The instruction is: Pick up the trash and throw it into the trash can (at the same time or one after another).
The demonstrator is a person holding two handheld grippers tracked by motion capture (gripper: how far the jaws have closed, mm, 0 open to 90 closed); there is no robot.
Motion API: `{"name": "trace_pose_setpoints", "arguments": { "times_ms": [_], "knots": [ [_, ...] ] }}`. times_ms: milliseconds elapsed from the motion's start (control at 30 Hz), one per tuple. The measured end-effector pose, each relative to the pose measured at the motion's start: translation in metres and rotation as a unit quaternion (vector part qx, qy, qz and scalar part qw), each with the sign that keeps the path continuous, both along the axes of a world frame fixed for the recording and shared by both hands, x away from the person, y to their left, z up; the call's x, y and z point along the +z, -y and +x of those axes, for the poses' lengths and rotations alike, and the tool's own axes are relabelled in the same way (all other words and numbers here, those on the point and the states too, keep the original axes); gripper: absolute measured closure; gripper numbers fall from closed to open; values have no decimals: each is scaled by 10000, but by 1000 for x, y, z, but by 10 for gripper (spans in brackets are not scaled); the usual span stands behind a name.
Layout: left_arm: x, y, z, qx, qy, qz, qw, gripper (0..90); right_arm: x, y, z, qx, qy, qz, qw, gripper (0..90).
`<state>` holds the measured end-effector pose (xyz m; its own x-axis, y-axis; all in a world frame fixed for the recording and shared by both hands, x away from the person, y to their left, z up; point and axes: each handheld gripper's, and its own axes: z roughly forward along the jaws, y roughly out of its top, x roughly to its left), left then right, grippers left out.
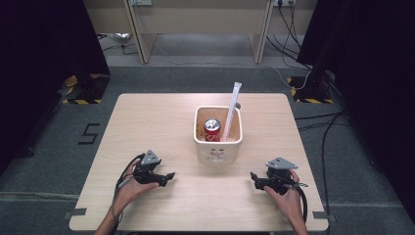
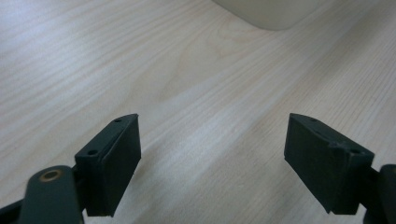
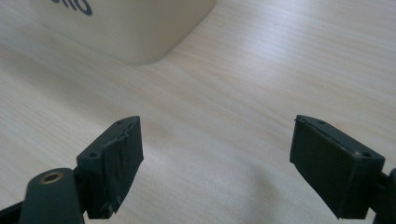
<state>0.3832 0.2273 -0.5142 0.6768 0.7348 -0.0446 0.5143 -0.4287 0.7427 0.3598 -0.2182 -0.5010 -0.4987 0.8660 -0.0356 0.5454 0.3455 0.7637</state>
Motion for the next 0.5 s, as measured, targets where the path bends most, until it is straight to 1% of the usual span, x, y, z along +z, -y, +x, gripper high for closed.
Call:
{"name": "trace_pose_setpoints", "arguments": {
  "times_ms": [33, 67, 267, 300, 333, 433, 500],
  "knots": [
    [-1, 0, 0, 3, 7, 27, 10000, 183, -1, 0, -1, 3, -29, -50, 10000, 175],
    [-1, -1, -1, -1, 17, 50, 10000, 183, -2, -1, -2, -1, -11, -118, 9999, 175],
    [-4, -2, -4, -24, 8, 112, 9999, 183, -11, -1, -6, 63, -150, -160, 9997, 176],
    [-5, -2, -4, -18, 7, 115, 9999, 183, -12, -2, -7, 54, -185, -182, 9996, 174],
    [-5, -2, -5, -10, 6, 101, 9999, 183, -13, -2, -8, 67, -194, -267, 9994, 172],
    [-6, -3, -6, -25, 25, 116, 9999, 183, -13, -1, -10, 68, -170, -247, 9995, 176],
    [-6, -3, -7, -28, 25, 125, 9999, 184, -13, -1, -11, 82, -211, -212, 9995, 176]
  ]
}}
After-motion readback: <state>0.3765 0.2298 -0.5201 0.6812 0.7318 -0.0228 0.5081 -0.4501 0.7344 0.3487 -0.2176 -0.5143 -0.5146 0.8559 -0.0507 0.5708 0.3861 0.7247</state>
